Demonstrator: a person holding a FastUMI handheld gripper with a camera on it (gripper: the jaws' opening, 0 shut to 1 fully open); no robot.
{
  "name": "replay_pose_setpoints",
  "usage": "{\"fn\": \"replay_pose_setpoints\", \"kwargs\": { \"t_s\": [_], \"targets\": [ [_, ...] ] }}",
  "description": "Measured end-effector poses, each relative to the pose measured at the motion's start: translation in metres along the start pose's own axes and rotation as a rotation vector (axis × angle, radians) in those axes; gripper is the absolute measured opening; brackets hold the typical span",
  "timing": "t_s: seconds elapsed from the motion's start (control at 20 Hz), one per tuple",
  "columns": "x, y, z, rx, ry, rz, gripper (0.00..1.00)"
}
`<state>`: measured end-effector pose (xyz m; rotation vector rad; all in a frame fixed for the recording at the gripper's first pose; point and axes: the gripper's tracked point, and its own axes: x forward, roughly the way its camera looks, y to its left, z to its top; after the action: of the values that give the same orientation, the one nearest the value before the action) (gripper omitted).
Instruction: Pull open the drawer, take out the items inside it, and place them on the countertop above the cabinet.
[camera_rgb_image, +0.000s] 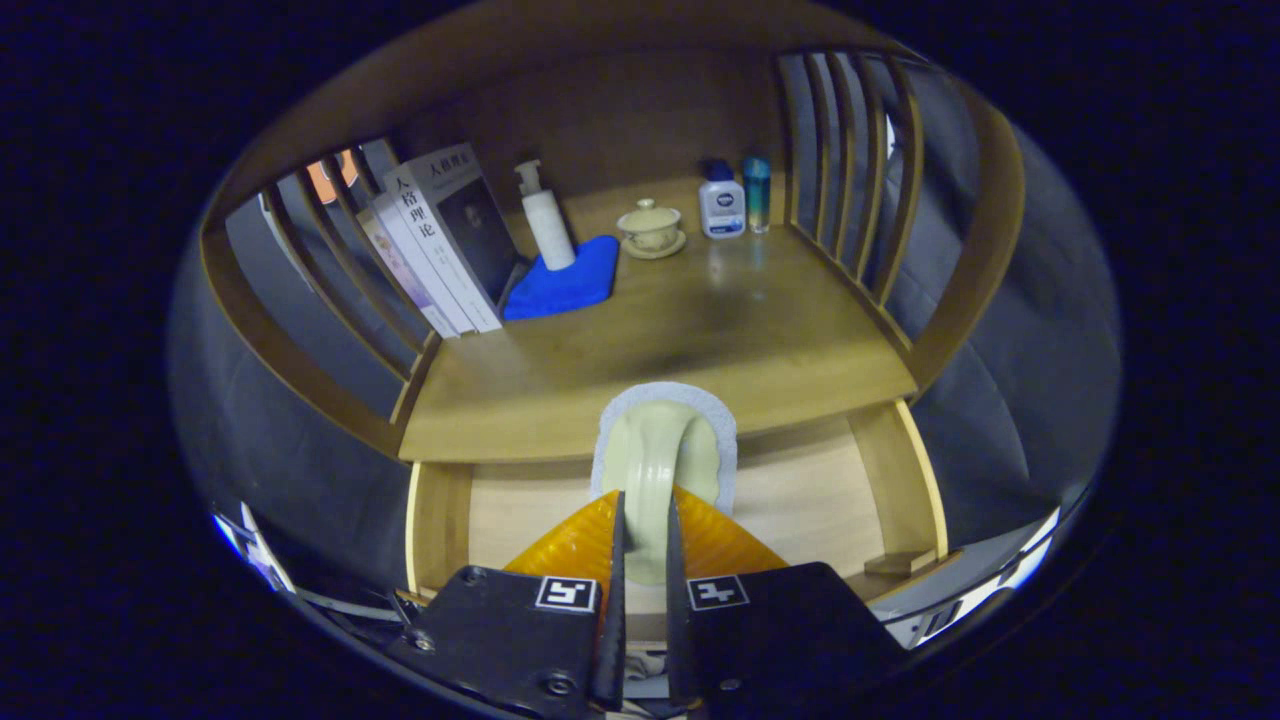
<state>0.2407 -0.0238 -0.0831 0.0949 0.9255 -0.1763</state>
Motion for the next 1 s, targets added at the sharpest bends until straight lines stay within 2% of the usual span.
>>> {"fn": "replay_pose_setpoints", "kwargs": {
  "t_s": [0.25,0.7,1.0],
  "targets": [
    [0.02,0.009,0.047,-0.043,-0.087,-0.023,0.2],
    [0.072,0.034,0.07,-0.026,-0.043,-0.001,0.2],
    [0.095,0.027,0.078,0.004,-0.044,-0.001,0.21]
  ]
}}
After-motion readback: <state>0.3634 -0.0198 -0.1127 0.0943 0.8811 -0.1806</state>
